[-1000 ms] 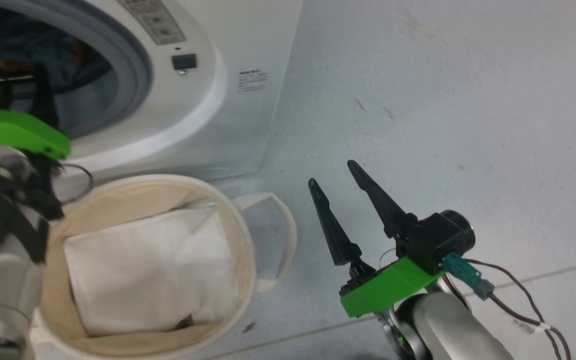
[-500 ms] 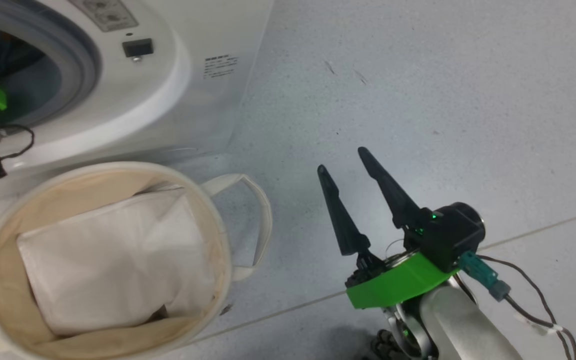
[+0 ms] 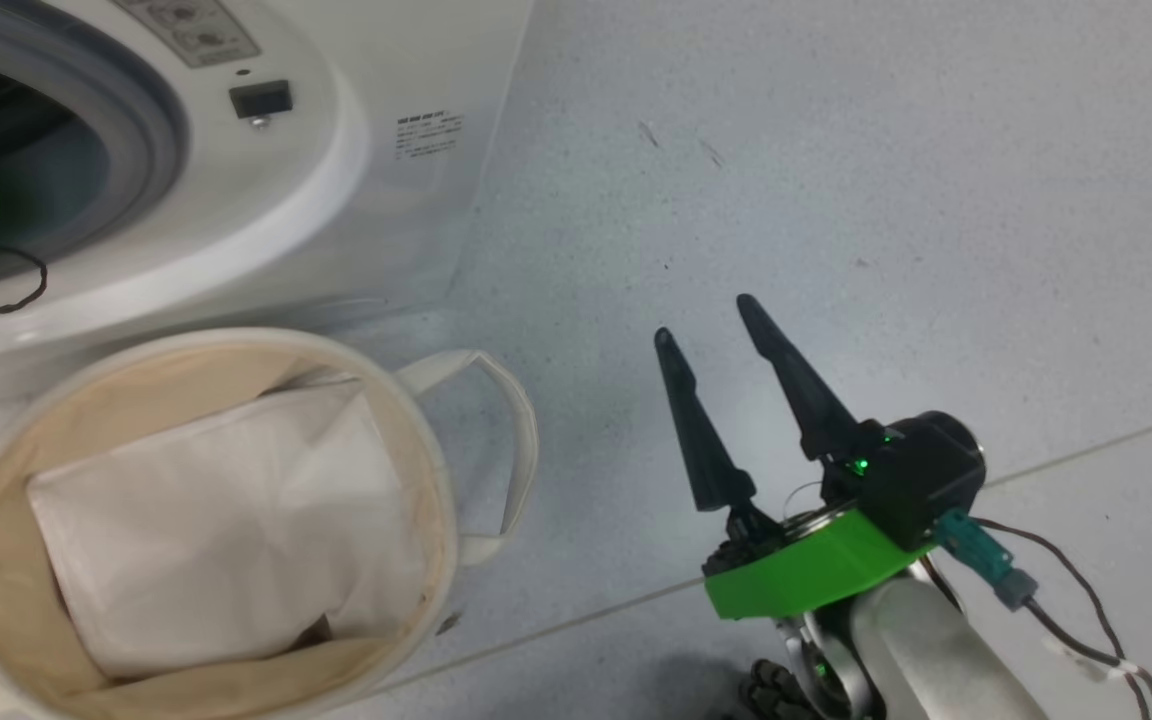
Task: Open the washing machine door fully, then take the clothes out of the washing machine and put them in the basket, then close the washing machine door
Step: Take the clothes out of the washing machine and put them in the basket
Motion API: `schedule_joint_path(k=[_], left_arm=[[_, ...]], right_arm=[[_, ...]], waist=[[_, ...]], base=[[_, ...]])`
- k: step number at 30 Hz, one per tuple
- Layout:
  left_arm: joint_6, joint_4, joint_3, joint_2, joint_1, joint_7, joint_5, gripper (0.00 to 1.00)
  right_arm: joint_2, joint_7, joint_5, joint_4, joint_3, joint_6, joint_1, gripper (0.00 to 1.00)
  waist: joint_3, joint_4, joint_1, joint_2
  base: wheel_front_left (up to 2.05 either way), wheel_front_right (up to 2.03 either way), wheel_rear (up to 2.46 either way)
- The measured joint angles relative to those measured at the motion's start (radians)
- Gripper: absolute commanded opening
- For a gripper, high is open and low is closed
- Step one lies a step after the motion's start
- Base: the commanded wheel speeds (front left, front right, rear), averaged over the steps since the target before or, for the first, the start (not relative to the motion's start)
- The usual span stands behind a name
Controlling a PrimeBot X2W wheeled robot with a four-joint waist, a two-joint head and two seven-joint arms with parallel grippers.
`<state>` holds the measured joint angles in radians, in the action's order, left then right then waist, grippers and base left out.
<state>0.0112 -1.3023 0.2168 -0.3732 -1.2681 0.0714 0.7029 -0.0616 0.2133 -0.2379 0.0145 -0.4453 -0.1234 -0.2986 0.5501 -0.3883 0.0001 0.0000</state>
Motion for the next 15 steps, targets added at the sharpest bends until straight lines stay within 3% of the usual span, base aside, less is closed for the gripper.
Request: schedule_joint_path(k=[5,8,15], left_arm=[[0.052,-0.003,0.015,0.002,0.007,0.071,-0.002,0.00],[0.090,0.005,0.034,0.035,0.065,0.135,-0.006,0.00],[0.113,0.126,0.098,0.096,0.277,0.177,-0.008,0.00]], right_arm=[[0.000,0.009,-0.010,-0.013,-0.033,0.000,-0.012,1.00],[0.000,0.014,-0.022,-0.053,-0.039,0.000,-0.030,1.00],[0.000,0.022,-0.058,-0.128,-0.056,0.000,-0.034,1.00]], waist=[[-0.031,0.009,0.0000,0.0000],[-0.074,0.032,0.0000,0.0000],[-0.193,0.096,-0.0001,0.0000]], base=[[0.00,0.00,0.00],[0.00,0.00,0.00],[0.00,0.00,0.00]])
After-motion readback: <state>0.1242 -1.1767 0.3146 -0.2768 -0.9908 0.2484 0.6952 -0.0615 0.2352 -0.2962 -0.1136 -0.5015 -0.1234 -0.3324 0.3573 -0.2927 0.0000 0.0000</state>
